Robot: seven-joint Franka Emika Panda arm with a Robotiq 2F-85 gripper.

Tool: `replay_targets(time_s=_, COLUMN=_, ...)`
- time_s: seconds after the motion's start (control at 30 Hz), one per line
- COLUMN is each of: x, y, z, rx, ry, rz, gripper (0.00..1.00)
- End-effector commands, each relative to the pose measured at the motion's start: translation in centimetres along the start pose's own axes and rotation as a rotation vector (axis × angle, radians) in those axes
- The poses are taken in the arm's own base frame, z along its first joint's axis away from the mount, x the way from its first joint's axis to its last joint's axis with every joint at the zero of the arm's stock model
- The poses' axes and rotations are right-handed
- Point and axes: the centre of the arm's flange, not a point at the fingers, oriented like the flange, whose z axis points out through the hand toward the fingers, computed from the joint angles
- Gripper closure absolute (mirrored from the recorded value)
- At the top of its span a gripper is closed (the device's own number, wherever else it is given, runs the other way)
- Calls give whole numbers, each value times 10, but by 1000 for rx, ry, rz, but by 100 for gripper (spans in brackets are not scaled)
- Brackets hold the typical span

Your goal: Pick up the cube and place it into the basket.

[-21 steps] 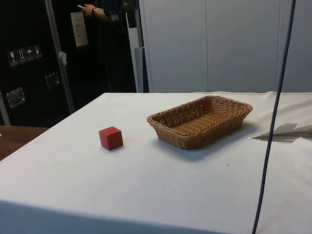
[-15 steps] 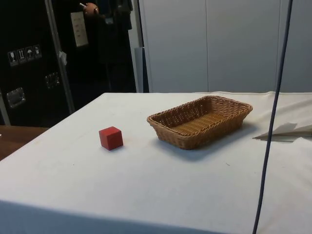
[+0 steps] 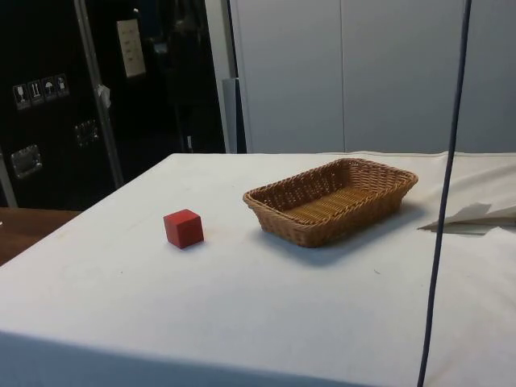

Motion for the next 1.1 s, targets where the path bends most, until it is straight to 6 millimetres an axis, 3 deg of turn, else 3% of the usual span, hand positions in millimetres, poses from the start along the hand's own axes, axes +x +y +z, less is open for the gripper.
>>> replay_targets(time_s=0.0, x=3, y=-3, z=2, rx=-11, ry=2, rz=9, gripper=0)
replay_targets(time_s=0.83, x=27, y=-14, z=52, rx=-33, ry=-5, rz=121, gripper=0)
replay_targets(time_s=1.07, x=35, y=-22, z=74, rx=-36, ry=13, rz=163, gripper=0)
